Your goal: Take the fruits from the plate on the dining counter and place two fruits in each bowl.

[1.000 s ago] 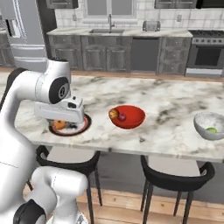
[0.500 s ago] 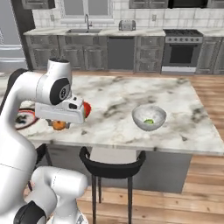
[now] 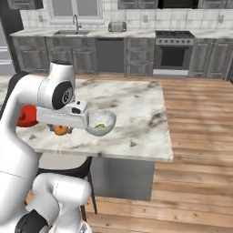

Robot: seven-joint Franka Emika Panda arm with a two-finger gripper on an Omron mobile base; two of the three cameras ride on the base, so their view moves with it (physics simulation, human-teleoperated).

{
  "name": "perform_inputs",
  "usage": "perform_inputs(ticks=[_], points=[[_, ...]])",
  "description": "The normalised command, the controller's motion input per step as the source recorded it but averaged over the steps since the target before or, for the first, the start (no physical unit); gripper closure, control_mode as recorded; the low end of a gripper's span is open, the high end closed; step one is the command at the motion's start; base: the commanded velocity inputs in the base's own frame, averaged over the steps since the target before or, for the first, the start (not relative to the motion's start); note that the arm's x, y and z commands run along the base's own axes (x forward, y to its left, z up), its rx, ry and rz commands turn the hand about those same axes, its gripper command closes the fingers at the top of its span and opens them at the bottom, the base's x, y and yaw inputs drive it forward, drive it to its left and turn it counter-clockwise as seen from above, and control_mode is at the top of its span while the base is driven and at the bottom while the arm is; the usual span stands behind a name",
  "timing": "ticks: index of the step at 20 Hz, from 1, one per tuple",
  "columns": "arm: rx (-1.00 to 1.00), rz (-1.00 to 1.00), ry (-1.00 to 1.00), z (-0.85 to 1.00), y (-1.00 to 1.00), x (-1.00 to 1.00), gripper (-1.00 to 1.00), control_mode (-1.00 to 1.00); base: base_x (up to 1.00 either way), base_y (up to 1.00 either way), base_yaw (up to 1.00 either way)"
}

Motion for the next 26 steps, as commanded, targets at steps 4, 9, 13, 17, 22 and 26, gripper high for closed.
perform_inputs(ticks=[4,9,13,17,22,26], points=[[0.00,0.00,0.00,0.00,0.00,0.00,1.00,1.00,0.92,-0.95,0.30],[0.00,0.00,0.00,0.00,0.00,0.00,1.00,1.00,0.76,-0.59,0.36],[0.00,0.00,0.00,0.00,0.00,0.00,1.00,1.00,0.52,-0.56,0.24],[0.00,0.00,0.00,0.00,0.00,0.00,1.00,1.00,0.48,-0.62,0.11],[0.00,0.00,0.00,0.00,0.00,0.00,1.00,1.00,0.00,0.00,0.00],[0.00,0.00,0.00,0.00,0.00,0.00,1.00,1.00,0.05,0.00,0.00]])
